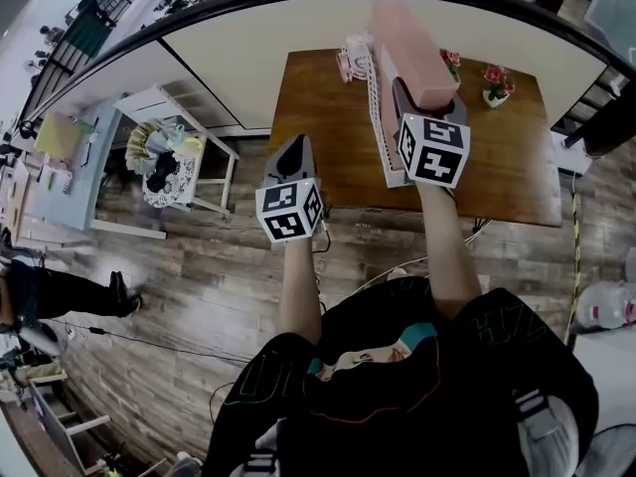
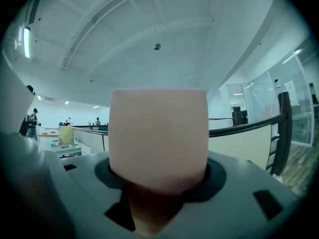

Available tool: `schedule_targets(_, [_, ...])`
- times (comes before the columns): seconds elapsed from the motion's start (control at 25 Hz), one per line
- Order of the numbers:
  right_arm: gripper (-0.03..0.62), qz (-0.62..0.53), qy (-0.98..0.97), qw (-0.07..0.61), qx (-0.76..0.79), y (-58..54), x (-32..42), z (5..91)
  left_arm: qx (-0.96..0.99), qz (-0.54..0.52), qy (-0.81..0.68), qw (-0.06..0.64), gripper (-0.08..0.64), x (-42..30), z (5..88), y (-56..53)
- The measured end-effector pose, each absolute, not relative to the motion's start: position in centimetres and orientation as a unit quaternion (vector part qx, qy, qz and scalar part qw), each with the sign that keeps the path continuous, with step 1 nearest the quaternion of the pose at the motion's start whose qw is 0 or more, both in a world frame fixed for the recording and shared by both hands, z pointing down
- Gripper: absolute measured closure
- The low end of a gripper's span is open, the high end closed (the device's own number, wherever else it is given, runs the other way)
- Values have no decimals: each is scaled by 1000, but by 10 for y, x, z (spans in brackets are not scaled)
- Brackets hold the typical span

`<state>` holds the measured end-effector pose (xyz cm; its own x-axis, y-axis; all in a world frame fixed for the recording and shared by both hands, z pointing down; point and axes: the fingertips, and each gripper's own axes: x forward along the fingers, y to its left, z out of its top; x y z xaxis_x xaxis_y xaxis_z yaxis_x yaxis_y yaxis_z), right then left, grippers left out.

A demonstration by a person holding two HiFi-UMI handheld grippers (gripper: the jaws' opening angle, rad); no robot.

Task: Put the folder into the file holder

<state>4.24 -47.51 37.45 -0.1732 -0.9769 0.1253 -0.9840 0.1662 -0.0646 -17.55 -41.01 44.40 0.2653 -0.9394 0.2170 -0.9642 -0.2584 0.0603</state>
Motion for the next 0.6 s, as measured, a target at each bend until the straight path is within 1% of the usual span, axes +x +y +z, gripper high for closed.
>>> schedule_targets(0.28, [311,78,-765,56,637,-473,32,437,782,79,-607,115,563,-187,467,-401])
schedule_targets(0.48, [300,122,-764,126,621,-469,25,482,781,82,-604,134,563,-190,485,-394])
schedule_targets(0.6, [287,125,-770,124,614,-465,25,477,783,79,-601,137,563,-190,487,-392])
